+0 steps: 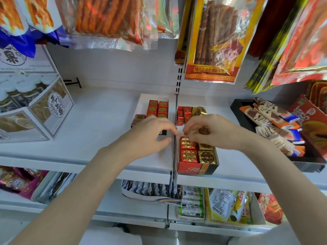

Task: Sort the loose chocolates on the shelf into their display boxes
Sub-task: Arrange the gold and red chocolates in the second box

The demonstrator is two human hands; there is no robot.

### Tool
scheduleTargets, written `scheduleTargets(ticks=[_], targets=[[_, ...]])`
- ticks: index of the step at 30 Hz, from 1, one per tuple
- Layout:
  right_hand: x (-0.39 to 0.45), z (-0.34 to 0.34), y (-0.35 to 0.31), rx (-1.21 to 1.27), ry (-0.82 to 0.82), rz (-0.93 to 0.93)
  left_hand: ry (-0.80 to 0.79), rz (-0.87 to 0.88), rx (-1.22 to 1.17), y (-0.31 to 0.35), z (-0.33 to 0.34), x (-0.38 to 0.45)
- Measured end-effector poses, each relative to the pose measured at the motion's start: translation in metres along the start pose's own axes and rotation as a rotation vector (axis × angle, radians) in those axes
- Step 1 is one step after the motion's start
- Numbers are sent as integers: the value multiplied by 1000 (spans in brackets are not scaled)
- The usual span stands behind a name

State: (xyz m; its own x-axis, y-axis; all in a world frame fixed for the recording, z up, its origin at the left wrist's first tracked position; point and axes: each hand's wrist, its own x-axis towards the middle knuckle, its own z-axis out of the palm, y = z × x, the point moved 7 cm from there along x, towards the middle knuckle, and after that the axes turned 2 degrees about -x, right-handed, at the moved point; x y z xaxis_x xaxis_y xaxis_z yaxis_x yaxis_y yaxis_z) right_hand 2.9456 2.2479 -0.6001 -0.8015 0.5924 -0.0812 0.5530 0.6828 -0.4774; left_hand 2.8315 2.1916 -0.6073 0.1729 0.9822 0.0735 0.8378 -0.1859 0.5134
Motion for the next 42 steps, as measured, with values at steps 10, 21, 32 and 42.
scheduleTargets(ticks=[10,21,32,42], targets=[[0,12,1,-121,-39,37,-13,-21,27,6,10,7],[21,-32,18,-220,390,52,-19,5,-58,4,5,3],[39,-17,25,-312,399,92,-32,19,-57,5,7,3],[24,-32,15,-45,388,-13,-11,6,-64,6,9,6]])
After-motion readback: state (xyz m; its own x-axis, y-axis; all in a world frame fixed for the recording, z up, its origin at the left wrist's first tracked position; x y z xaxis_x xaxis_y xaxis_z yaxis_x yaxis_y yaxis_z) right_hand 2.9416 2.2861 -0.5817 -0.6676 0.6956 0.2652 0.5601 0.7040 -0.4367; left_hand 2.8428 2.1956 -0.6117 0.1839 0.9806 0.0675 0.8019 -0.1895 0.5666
